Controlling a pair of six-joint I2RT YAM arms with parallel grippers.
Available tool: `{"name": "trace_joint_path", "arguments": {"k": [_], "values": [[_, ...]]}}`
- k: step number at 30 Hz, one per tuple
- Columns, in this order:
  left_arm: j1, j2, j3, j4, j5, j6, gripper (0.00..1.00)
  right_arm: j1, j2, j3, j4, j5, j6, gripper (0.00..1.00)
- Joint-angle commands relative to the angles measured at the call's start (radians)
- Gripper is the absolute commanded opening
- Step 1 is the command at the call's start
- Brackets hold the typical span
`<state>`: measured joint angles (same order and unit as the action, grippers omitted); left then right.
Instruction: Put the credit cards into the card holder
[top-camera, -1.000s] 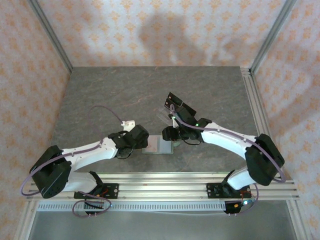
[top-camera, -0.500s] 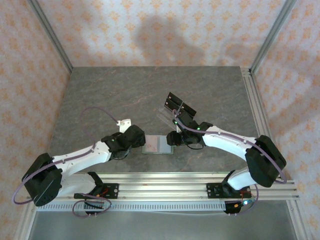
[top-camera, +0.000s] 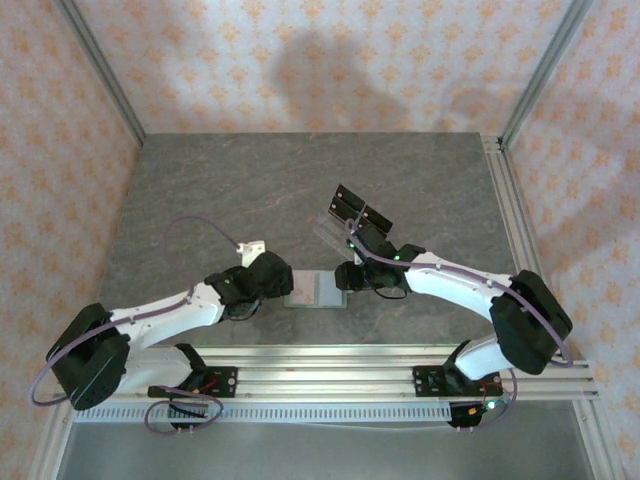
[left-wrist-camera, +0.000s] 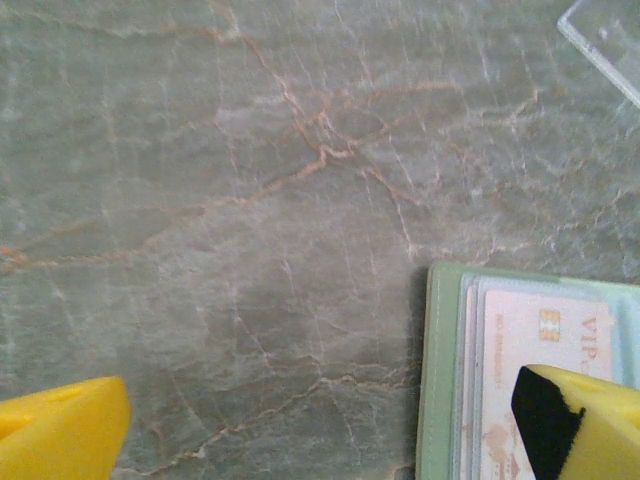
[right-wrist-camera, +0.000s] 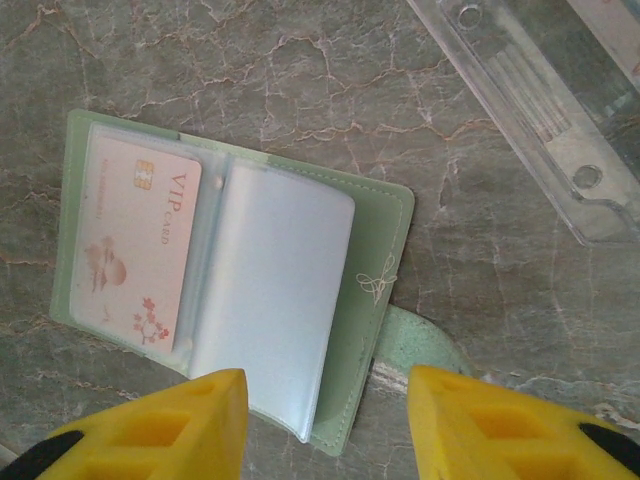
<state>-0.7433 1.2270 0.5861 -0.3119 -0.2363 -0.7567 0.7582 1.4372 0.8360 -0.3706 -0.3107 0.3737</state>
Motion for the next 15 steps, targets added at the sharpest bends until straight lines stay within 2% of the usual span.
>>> {"name": "trace_joint_path", "arguments": {"k": [1,10,15], "values": [[0.009,0.036,0.009,0.048,0.049,0.026,1.00,-0.003,0.019,0.006,-0.005,0.008,0.000,0.44],[0.009,0.135,0.048,0.143,0.137,0.057,1.00,-0.003,0.083,-0.006,0.028,0.016,0.003,0.39],[0.009,0.170,0.050,0.208,0.178,0.059,1.00,-0.003,0.115,-0.023,0.051,0.029,0.002,0.31]]}}
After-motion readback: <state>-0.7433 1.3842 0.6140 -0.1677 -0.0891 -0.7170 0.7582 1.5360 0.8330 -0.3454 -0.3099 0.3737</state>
